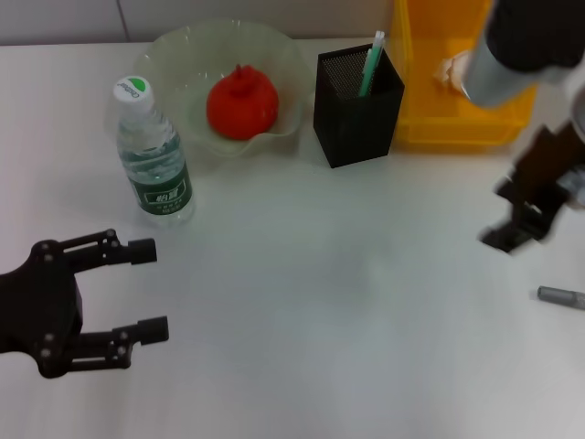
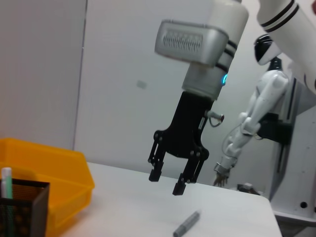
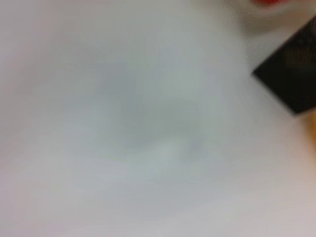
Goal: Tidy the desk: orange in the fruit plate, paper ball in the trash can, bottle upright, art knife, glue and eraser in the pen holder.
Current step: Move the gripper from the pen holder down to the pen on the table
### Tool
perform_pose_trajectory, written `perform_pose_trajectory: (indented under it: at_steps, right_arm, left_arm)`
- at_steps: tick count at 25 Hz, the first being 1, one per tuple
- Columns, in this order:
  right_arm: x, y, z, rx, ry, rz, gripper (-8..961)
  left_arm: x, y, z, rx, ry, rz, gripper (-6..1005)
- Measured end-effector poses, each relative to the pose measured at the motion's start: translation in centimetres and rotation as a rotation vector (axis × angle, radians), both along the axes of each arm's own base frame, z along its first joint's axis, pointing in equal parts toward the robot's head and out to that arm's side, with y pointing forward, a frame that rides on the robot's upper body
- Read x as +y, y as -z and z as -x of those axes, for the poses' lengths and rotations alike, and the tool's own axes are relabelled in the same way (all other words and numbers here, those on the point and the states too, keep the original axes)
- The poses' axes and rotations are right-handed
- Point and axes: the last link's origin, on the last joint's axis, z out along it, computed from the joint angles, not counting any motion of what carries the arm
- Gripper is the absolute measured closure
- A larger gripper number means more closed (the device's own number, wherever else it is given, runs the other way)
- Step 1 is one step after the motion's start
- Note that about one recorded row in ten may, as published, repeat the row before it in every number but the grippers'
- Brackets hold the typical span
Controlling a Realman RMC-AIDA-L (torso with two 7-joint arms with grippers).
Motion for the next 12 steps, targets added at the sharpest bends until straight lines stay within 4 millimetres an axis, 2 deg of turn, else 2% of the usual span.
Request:
perform_pose_trajectory:
  at_steps: [2, 3, 12]
  right_arm:
    - [-0.7, -0.3, -1.9, -0.030, 0.000, 0.056, 381]
    - [-0.7, -0.3, -1.9, -0.030, 0.000, 0.056, 381]
    - [-2.2, -1.7, -7.0, -0.097, -0.028, 0.180, 382]
  left_arm:
    - [-0.2, 0.0, 0.1, 0.001, 0.001, 0.012, 197]
    - [-0.2, 0.0, 0.1, 0.001, 0.001, 0.012, 197]
    - [-0.1, -0.3, 0.6, -0.057, -0.084, -0.024, 197]
